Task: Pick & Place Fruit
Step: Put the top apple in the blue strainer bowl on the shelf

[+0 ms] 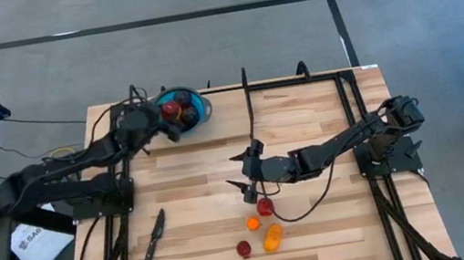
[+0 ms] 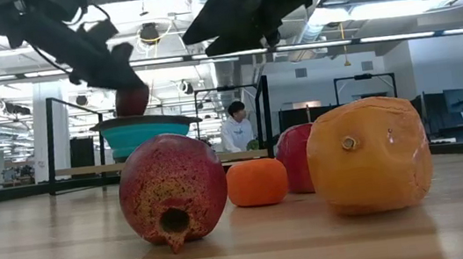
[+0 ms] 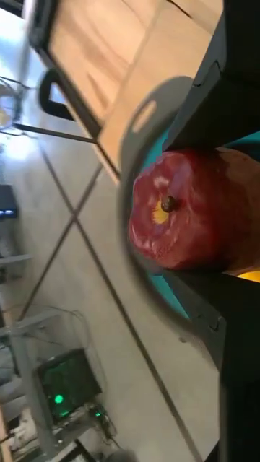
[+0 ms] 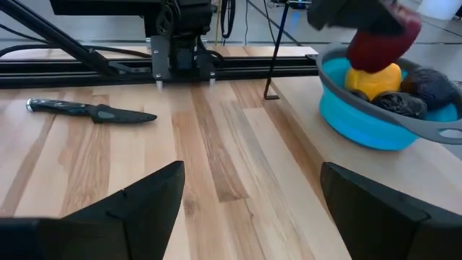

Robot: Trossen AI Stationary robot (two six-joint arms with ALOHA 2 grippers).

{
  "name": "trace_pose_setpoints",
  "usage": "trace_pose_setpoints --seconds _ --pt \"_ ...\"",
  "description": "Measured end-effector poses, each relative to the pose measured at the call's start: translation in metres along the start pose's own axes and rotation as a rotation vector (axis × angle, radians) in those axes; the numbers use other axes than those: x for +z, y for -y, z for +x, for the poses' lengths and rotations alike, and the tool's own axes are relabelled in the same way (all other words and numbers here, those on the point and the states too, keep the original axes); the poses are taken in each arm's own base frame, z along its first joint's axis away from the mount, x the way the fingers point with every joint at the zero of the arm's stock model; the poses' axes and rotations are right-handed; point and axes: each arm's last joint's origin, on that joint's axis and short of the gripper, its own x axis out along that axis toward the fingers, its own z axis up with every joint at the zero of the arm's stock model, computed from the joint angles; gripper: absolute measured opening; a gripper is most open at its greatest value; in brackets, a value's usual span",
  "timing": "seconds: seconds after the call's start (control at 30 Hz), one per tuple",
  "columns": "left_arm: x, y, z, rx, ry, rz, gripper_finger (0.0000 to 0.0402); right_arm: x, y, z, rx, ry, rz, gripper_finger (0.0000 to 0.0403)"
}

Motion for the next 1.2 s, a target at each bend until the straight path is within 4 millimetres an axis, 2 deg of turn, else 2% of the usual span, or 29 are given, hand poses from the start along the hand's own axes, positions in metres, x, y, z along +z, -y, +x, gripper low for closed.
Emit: trace_pose_setpoints --seconds 0.4,0.7,0.97,1.2 --pt "-0.013 0.007 0.017 0.057 -0.087 0.031 0.0259 0.0 0.0 0.0 0.0 -0.001 0.001 0.0317" --pt "-0.01 0.004 0.011 0.057 -0.071 -0.003 0.0255 0.0 0.0 0.0 0.0 -0.001 0.001 0.0317" --pt "-0.013 -0.002 0.004 0.155 -0.097 0.026 0.0254 0.0 0.0 0.0 0.0 -0.001 0.001 0.0317" --pt "-0.028 -0.007 0.009 0.181 -0.115 0.019 0.0267 0.0 0.0 0.0 0.001 -0.001 0.007 0.0317"
